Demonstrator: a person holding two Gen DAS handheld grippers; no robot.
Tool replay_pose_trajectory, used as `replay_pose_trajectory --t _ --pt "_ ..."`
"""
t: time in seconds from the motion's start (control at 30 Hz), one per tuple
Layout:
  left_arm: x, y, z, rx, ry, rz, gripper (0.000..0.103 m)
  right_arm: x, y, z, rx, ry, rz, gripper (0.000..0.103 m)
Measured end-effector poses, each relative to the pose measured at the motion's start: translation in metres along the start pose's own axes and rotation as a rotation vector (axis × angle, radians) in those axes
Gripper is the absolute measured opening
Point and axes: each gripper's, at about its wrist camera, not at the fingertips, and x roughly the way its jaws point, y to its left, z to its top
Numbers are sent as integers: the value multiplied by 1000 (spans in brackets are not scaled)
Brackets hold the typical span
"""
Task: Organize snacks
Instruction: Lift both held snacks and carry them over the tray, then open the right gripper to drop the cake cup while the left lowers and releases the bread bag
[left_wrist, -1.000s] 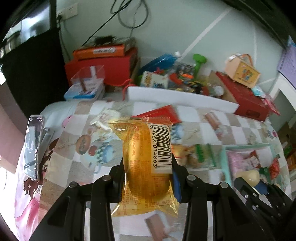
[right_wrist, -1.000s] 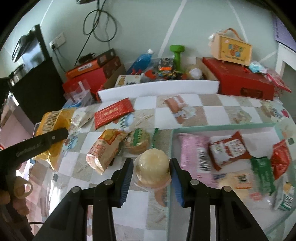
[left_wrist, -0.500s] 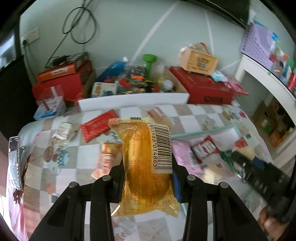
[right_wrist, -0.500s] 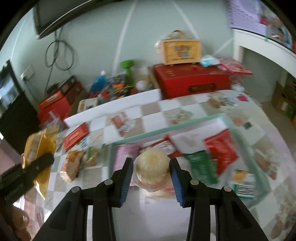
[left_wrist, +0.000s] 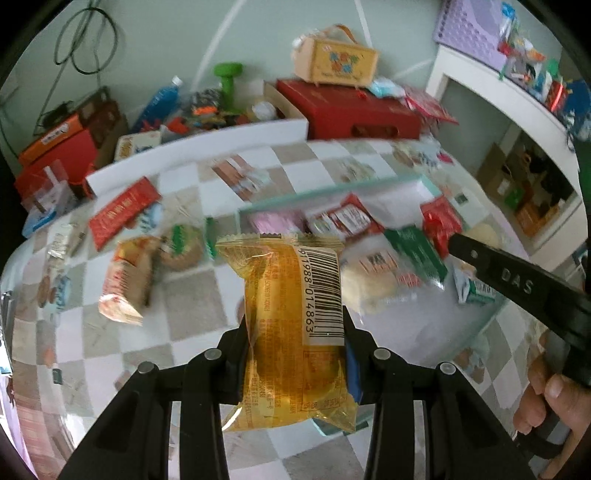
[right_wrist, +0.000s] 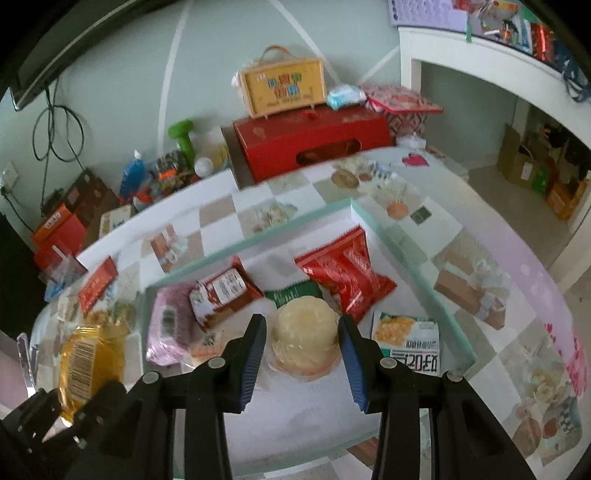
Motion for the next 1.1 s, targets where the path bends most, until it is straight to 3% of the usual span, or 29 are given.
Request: replay_pose_trajectory --t 0.3,0.47,0.6,0.9,1.1 --pt "22 -23 -10 43 79 -32 42 22 -5 -8 2 82 -21 43" --pt "24 -26 -11 29 100 -61 44 22 -4 -8 2 82 -29 44" --pt "20 -24 -9 26 90 -53 47 21 -3 -7 0 76 -23 44" --pt "5 -13 -1 -3 39 -36 65 17 3 -6 -13 67 -12 44" --pt "-3 9 3 -59 12 -14 66 17 7 -6 -27 66 -12 45"
